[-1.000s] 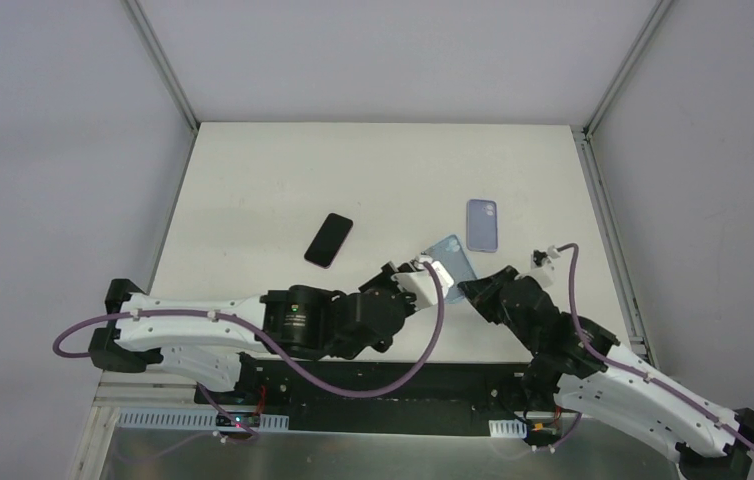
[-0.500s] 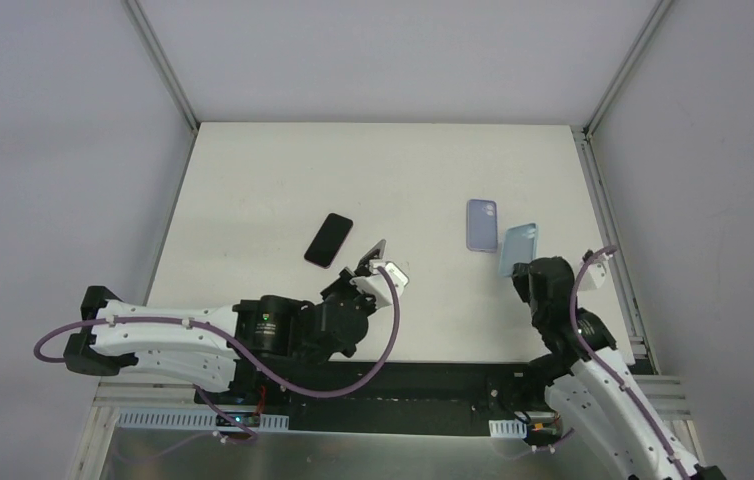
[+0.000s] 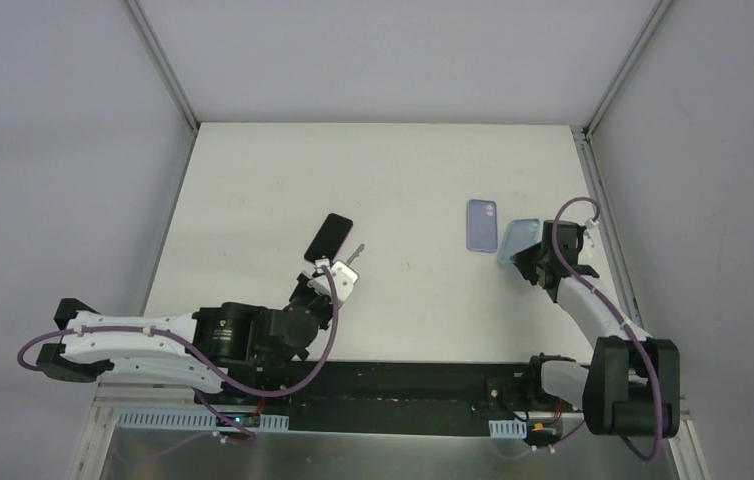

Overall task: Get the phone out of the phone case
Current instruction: Place the phone case at the center of the board.

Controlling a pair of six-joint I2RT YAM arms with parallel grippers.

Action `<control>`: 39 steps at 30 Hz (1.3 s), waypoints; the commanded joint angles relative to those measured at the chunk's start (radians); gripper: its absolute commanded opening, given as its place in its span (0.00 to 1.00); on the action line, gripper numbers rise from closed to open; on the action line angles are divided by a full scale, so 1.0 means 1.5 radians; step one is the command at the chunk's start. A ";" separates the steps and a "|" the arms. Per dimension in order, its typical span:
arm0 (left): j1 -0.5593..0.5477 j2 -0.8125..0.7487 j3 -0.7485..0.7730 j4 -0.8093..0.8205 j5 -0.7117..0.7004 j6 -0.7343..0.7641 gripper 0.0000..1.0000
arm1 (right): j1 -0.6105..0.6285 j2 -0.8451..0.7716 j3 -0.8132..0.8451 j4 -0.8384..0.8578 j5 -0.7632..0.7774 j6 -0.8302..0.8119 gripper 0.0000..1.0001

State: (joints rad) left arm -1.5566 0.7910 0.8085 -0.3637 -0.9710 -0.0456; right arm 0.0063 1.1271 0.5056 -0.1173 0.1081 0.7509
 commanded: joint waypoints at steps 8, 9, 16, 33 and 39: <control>0.002 -0.031 -0.030 0.038 -0.002 -0.016 0.00 | -0.068 0.195 0.137 0.004 -0.197 -0.073 0.00; 0.001 -0.026 -0.029 0.039 0.005 -0.013 0.00 | -0.071 0.207 0.148 -0.009 -0.206 -0.081 0.00; 0.002 -0.003 -0.023 0.049 0.016 -0.007 0.00 | -0.080 0.254 0.172 -0.039 -0.229 -0.096 0.00; 0.001 -0.001 -0.042 0.075 0.048 -0.017 0.00 | -0.090 0.329 0.253 -0.123 -0.271 -0.131 0.00; 0.001 -0.009 -0.053 0.083 0.053 -0.017 0.00 | -0.090 0.331 0.254 -0.125 -0.274 -0.126 0.03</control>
State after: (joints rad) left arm -1.5566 0.8005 0.7334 -0.3088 -0.8883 -0.0650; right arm -0.1352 1.6077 0.8627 -0.2672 -0.2642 0.5812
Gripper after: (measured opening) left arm 0.057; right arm 0.155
